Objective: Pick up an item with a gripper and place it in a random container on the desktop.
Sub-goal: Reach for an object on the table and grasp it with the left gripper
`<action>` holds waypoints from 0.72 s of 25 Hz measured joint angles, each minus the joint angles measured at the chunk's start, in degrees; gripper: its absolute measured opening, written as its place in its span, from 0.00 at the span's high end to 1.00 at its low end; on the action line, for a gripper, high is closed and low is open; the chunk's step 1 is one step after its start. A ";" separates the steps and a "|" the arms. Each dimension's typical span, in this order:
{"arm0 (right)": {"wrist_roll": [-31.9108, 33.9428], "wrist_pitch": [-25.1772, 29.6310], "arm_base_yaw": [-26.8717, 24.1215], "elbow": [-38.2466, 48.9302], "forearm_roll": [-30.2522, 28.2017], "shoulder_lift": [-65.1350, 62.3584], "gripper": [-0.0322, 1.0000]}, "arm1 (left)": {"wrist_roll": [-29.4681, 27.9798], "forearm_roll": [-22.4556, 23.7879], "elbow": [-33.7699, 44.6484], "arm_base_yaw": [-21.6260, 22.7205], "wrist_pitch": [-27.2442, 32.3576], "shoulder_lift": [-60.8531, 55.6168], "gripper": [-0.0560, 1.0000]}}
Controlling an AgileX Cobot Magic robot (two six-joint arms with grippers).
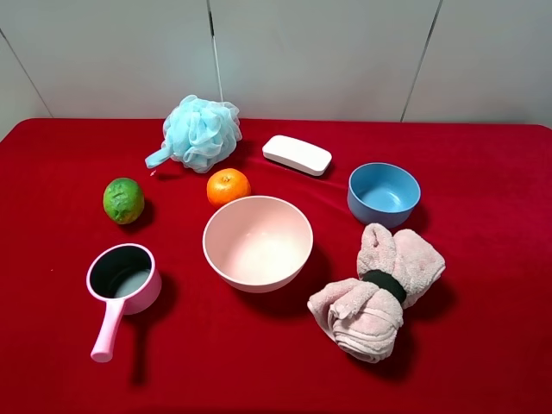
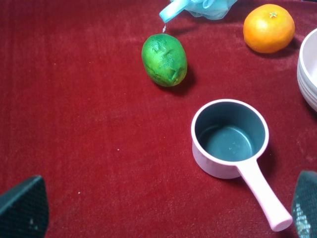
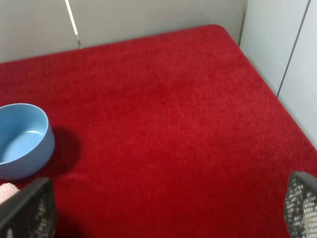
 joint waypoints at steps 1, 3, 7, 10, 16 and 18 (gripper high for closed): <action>0.00 0.00 0.00 0.00 0.00 0.00 0.30 | 0.00 0.00 0.00 0.00 0.00 0.00 0.02; 0.00 0.00 0.00 0.00 0.00 0.00 0.30 | 0.00 0.00 0.00 0.00 0.00 0.00 0.02; 0.00 0.00 0.00 0.00 0.00 0.00 0.30 | 0.00 0.00 0.00 0.00 0.00 0.00 0.02; 0.00 0.00 0.00 0.00 0.00 0.00 0.30 | 0.00 0.00 0.00 0.00 0.00 0.00 0.02; 0.00 0.00 0.00 0.00 0.00 0.00 0.30 | 0.00 0.00 0.00 0.00 0.00 0.00 0.02; 0.00 0.00 0.00 0.00 0.00 0.00 0.30 | 0.00 0.00 0.00 0.00 0.00 0.00 0.02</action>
